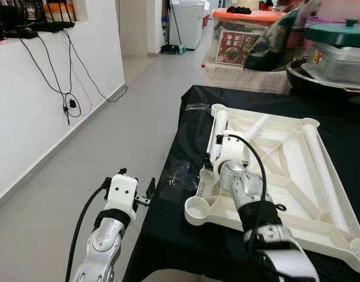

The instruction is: Building children table

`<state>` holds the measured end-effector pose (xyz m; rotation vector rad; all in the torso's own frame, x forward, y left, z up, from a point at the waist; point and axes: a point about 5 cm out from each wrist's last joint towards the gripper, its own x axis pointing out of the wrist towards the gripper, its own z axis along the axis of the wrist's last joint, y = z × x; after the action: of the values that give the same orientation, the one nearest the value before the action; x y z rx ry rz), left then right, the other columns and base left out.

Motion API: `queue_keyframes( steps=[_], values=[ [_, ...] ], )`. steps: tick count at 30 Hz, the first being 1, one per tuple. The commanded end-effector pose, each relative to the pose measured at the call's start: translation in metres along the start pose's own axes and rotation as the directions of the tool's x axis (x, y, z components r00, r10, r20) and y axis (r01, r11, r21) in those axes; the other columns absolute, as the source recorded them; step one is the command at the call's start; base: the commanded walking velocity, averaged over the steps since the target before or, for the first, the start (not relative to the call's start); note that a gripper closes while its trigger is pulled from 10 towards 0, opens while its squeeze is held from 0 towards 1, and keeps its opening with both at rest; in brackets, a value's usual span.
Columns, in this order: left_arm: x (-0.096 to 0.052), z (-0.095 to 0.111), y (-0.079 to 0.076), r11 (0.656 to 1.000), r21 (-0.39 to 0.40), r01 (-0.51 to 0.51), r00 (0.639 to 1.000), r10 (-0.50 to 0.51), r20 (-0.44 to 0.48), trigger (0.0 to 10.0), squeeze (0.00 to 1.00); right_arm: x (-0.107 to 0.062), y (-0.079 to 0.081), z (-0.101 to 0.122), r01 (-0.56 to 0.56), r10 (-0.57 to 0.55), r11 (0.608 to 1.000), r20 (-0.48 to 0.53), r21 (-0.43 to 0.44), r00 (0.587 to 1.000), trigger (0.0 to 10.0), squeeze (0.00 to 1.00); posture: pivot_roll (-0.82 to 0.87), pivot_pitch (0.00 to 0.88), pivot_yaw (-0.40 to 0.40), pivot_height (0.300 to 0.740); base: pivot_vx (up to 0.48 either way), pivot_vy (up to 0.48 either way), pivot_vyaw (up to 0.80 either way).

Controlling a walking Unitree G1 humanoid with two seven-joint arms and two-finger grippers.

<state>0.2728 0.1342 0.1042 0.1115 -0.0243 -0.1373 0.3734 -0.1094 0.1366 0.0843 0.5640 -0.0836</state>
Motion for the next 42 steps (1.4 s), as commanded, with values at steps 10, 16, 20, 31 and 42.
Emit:
queue_keyframes(
  steps=[10,16,20,31,42],
  values=[
    [-0.001,-0.003,0.0,1.0,0.018,-0.01,1.0,0.01,-0.009,10.0,0.0,0.002,0.015,-0.027,-0.084,0.076,0.995,-0.126,-0.054,0.989,10.0,0.0,-0.02,0.0,-0.094,0.74,0.0,0.0,0.0],
    [0.0,-0.003,0.001,1.0,0.024,-0.013,1.0,0.013,-0.013,10.0,0.0,0.0,0.024,-0.034,-0.209,0.19,0.971,-0.153,-0.119,0.97,10.0,0.0,-0.03,0.0,-0.092,0.74,0.0,0.0,0.0],
    [0.003,-0.004,0.0,1.0,0.026,-0.012,1.0,0.013,-0.014,10.0,0.0,0.003,0.007,-0.033,-0.282,0.233,0.92,-0.199,-0.271,0.952,10.0,0.0,-0.04,0.0,-0.092,0.74,0.0,0.0,0.0],
    [0.005,-0.004,-0.003,0.999,0.025,-0.021,1.0,0.021,-0.014,10.0,0.0,0.013,-0.068,-0.004,-0.224,0.114,0.786,-0.221,-0.576,0.969,10.0,0.0,-0.05,0.0,-0.108,0.74,0.0,0.0,0.0],
    [0.001,-0.009,0.004,0.998,0.039,-0.053,0.998,0.055,-0.036,10.0,0.0,0.008,-0.091,0.017,-0.315,0.12,0.558,-0.301,-0.768,0.946,10.0,0.0,-0.05,0.0,-0.122,0.74,0.0,0.0,0.0]
  ],
)
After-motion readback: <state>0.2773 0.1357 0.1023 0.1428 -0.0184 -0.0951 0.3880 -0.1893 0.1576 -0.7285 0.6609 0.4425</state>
